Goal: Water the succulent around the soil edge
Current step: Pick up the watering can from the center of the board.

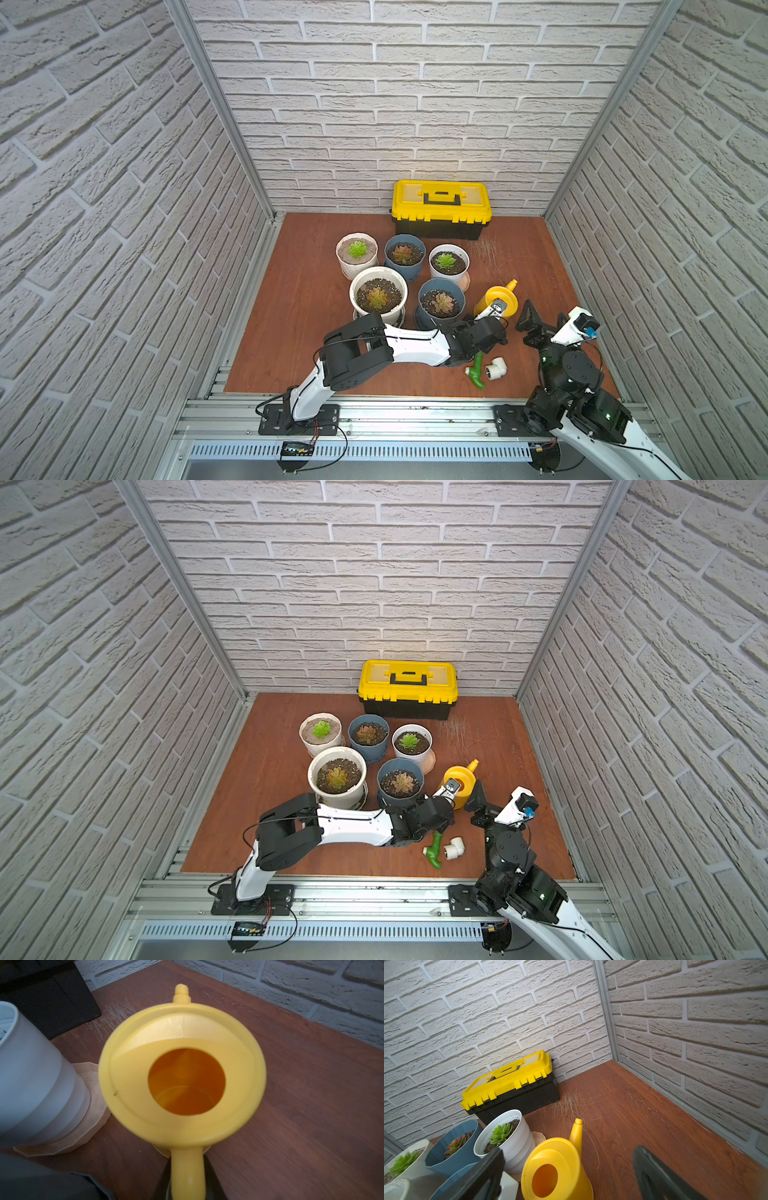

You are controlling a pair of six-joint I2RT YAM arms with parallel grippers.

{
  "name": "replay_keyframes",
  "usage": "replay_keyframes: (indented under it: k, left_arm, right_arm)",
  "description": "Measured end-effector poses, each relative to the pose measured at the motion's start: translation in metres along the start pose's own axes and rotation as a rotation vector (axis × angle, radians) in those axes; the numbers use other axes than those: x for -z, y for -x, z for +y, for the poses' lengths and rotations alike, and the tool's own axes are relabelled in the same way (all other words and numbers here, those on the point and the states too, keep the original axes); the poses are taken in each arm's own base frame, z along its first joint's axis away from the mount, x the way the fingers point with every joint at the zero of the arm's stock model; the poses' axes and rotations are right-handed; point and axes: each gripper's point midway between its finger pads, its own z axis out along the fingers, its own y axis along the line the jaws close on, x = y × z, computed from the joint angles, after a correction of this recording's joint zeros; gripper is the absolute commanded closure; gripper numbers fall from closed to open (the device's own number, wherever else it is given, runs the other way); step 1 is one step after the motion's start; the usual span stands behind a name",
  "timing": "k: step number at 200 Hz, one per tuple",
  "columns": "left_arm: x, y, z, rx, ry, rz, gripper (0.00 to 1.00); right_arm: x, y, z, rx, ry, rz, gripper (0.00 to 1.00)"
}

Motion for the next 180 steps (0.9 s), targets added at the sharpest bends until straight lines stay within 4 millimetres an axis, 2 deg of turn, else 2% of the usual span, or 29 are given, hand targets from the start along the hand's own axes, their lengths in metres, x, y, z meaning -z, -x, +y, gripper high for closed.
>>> replay_keyframes:
  k: [17, 41, 71, 90, 115, 153, 180]
  left_arm:
    - [0.01, 0.0, -0.002, -0.015, -0.038, -0.002, 1.0]
    - [0.033, 0.011, -0.007, -0.03, -0.127, -0.028, 1.0]
    - [0.08, 0.038, -0.004, -0.02, -0.27, -0.11, 1.0]
    - [0.109, 0.055, 0.007, -0.016, -0.322, -0.163, 1.0]
    - [0.143, 0.064, 0.027, -0.042, -0.341, -0.223, 1.0]
    - [0.193, 0.051, 0.053, -0.099, -0.332, -0.276, 1.0]
    - [0.227, 0.045, 0.073, -0.115, -0.308, -0.336, 1.0]
  right_arm:
    - [0.006, 0.022, 0.005, -0.041, 0.041, -0.011, 0.0]
    - [0.021, 0.068, 0.013, -0.111, 0.121, -0.051, 0.0]
    - [0.033, 0.114, 0.026, -0.105, 0.185, -0.067, 0.0]
    - [0.031, 0.127, 0.045, -0.043, 0.213, -0.037, 0.0]
    - [0.019, 0.114, 0.079, 0.084, 0.255, 0.063, 0.0]
    - [0.001, 0.061, 0.142, 0.258, 0.375, 0.288, 0.0]
    - [-0.008, 0.031, 0.172, 0.326, 0.429, 0.402, 0.0]
